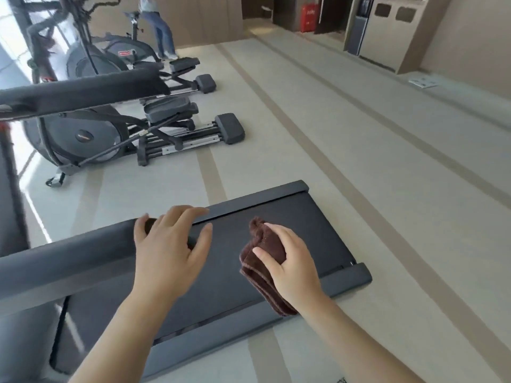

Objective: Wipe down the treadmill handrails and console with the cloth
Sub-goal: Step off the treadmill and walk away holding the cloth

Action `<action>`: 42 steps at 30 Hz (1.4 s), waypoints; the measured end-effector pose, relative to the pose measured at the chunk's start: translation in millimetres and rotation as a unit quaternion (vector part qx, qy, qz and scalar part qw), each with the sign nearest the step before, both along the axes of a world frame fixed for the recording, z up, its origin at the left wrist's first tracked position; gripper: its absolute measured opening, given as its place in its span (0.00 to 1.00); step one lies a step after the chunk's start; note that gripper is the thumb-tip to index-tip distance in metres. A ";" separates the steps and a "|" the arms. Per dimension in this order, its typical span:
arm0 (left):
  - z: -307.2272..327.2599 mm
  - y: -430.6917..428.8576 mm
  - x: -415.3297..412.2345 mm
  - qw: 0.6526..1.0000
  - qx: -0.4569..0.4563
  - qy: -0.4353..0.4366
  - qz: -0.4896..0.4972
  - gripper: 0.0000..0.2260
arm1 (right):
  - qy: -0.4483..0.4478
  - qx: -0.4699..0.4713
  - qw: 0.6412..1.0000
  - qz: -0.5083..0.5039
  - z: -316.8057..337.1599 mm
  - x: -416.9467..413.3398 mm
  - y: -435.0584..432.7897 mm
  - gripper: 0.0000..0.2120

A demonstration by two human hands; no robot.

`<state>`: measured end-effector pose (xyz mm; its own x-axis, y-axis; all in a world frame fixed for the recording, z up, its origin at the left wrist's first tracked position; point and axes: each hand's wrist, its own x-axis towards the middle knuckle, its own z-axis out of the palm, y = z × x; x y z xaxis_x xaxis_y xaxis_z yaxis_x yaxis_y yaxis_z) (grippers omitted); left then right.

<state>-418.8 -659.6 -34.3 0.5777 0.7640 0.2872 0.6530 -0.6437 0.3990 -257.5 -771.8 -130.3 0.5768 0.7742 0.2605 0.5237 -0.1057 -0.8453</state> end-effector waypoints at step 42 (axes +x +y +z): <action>-74.4 -226.6 941.3 0.854 -0.143 0.067 -0.495 0.12 | -0.016 -0.163 0.897 -0.412 -2.0 782.2 -320.9 0.23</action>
